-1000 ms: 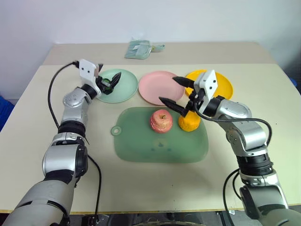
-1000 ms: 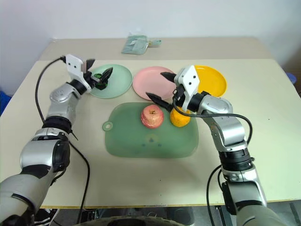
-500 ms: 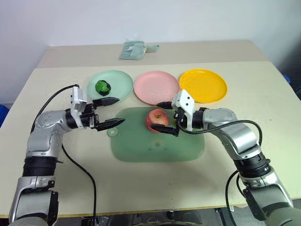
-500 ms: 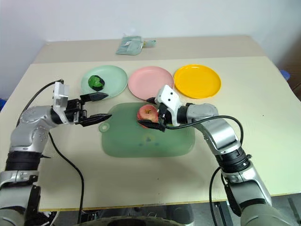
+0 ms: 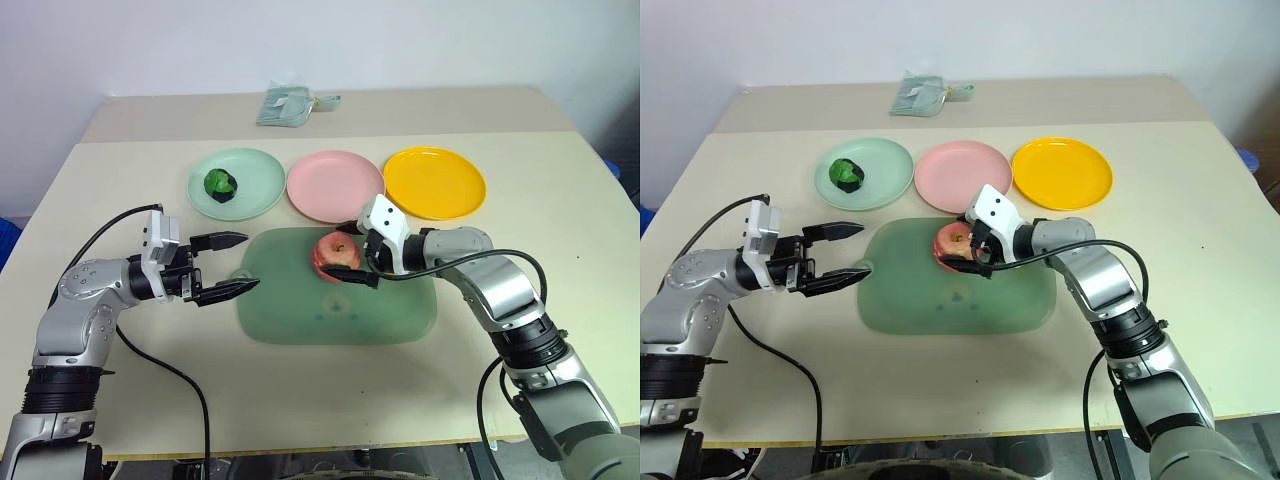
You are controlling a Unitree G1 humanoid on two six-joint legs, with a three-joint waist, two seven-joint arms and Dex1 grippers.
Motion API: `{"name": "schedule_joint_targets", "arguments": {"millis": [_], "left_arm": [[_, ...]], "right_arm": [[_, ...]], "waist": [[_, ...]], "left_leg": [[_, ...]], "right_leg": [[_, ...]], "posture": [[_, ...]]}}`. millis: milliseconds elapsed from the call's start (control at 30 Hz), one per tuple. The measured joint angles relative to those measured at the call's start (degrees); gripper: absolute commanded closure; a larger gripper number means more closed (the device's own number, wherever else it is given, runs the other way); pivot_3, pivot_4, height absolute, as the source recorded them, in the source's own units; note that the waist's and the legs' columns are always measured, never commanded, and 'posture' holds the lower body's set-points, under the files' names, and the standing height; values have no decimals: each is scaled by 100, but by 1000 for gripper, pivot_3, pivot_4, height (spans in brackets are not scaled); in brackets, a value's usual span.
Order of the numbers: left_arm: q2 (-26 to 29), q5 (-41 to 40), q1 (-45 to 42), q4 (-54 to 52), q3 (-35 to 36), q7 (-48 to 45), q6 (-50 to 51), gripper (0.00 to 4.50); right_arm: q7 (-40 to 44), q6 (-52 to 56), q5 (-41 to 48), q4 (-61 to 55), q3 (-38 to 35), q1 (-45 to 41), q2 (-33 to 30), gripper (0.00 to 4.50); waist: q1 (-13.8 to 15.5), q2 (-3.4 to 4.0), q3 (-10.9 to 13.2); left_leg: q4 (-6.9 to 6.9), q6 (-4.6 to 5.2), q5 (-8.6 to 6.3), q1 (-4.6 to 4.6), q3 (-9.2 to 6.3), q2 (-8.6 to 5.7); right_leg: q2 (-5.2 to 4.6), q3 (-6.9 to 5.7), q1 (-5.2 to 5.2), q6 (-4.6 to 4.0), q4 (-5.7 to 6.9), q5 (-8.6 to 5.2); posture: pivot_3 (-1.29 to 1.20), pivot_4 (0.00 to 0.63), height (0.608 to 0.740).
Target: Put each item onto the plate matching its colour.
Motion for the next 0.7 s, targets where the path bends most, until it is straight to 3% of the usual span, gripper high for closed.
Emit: {"name": "schedule_joint_targets", "arguments": {"millis": [100,133,367,467,700], "left_arm": [[-5,0,23,0,4,51,-10,0],[-12,0,26,0,4,81,-21,0],[-186,13,-91,210,136,388,-252,0],[-305,49,-232,324,144,620,-298,0],[-532,646,-439,737,96,1142,-823,0]], "right_arm": [[72,54,30,-59,-7,-5,30,1679],[52,109,68,-53,-26,-4,87,1747],[-646,179,452,243,-776,-512,905,1747],[-1527,-365,54,1091,-1087,-1049,1166,1747],[-2686,-1238,-774,2744,-1132,-1287,1521,1747]], "waist": [[-4,0,0],[-6,0,0],[-8,1,0],[13,1,0],[-39,2,1]], "left_leg": [[-1,0,0,0,0,1],[-1,0,0,0,0,1],[-2,-4,2,0,0,0],[0,-7,4,0,-1,-3],[-11,-9,5,0,7,-4]], "right_leg": [[1,0,-1,0,0,0],[0,0,-1,0,0,0],[2,0,-3,0,2,0],[1,-2,-8,0,2,0],[0,1,-11,0,4,0]], "posture": [[0,150,729],[0,150,729],[0,150,729],[0,150,729],[0,150,729]]}}
